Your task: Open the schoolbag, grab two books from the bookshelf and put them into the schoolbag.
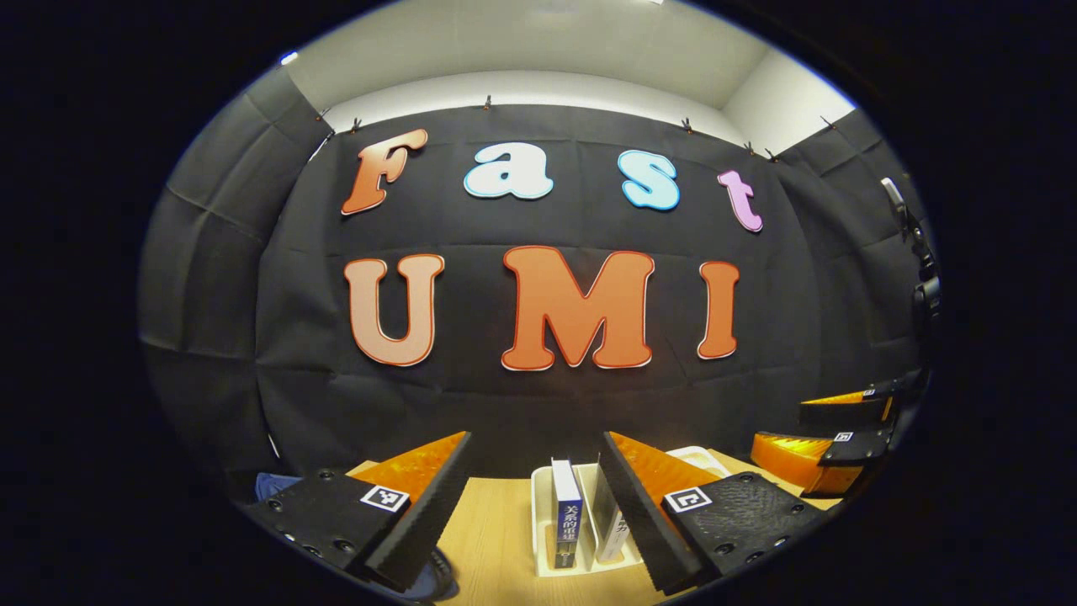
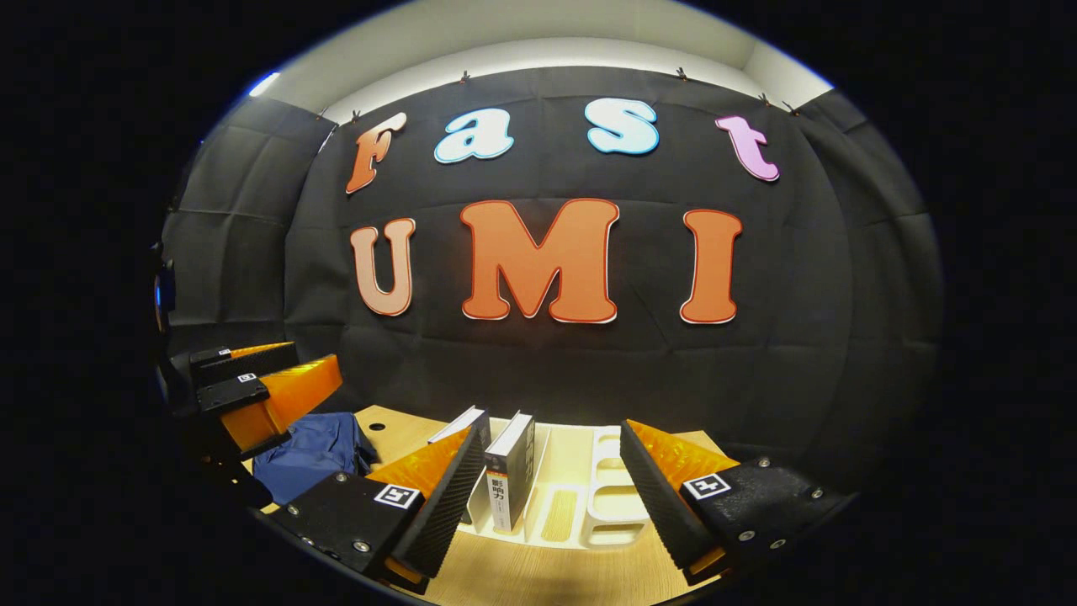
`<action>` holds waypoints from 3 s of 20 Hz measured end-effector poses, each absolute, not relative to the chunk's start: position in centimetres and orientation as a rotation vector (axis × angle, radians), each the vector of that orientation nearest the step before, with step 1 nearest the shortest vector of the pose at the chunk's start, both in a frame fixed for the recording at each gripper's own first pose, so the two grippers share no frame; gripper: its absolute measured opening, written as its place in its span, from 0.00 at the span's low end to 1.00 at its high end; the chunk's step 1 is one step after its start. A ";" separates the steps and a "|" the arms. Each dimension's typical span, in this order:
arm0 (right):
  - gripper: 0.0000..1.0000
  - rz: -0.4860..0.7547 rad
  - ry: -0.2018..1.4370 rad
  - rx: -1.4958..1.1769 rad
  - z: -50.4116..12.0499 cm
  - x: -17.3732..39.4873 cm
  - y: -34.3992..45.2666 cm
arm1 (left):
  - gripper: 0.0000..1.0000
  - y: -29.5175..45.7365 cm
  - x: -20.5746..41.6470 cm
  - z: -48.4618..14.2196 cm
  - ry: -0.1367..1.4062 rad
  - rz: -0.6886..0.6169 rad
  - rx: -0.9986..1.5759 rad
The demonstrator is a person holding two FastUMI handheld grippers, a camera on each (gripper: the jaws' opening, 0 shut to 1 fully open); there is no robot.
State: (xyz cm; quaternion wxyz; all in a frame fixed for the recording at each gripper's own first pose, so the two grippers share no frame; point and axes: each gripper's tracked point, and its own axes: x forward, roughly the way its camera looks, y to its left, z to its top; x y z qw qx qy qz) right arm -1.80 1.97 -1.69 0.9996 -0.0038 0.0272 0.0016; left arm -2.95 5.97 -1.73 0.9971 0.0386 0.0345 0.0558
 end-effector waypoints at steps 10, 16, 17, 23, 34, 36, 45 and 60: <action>0.98 -0.014 0.116 -0.017 -4.2 -1.2 0.7 | 0.96 16.9 -7.6 -13.0 0.388 0.237 0.391; 0.98 -0.047 0.179 -0.020 -6.5 -1.4 -0.5 | 0.96 21.5 -12.8 -23.1 0.671 0.214 0.631; 0.97 -0.055 0.192 -0.020 -6.9 -1.4 -0.7 | 0.96 21.6 -13.2 -24.6 0.708 0.189 0.668; 0.97 -0.101 0.257 -0.034 -8.3 -1.5 -0.7 | 0.97 22.7 -16.7 -31.0 0.907 0.093 0.778; 0.98 -0.179 0.266 -0.040 -7.6 -1.4 3.0 | 0.30 24.8 -16.5 -32.9 1.005 -0.006 0.693; 0.98 -0.164 0.282 -0.045 -7.9 -1.4 3.9 | 0.18 25.0 -16.2 -31.9 1.031 -0.020 0.624; 0.98 0.121 0.420 0.099 -6.8 4.9 10.6 | 0.02 28.7 -9.9 -21.0 1.012 0.038 0.379; 0.80 0.005 0.937 -0.082 -14.3 18.4 16.0 | 0.02 34.1 -4.3 -14.7 0.903 -0.065 0.205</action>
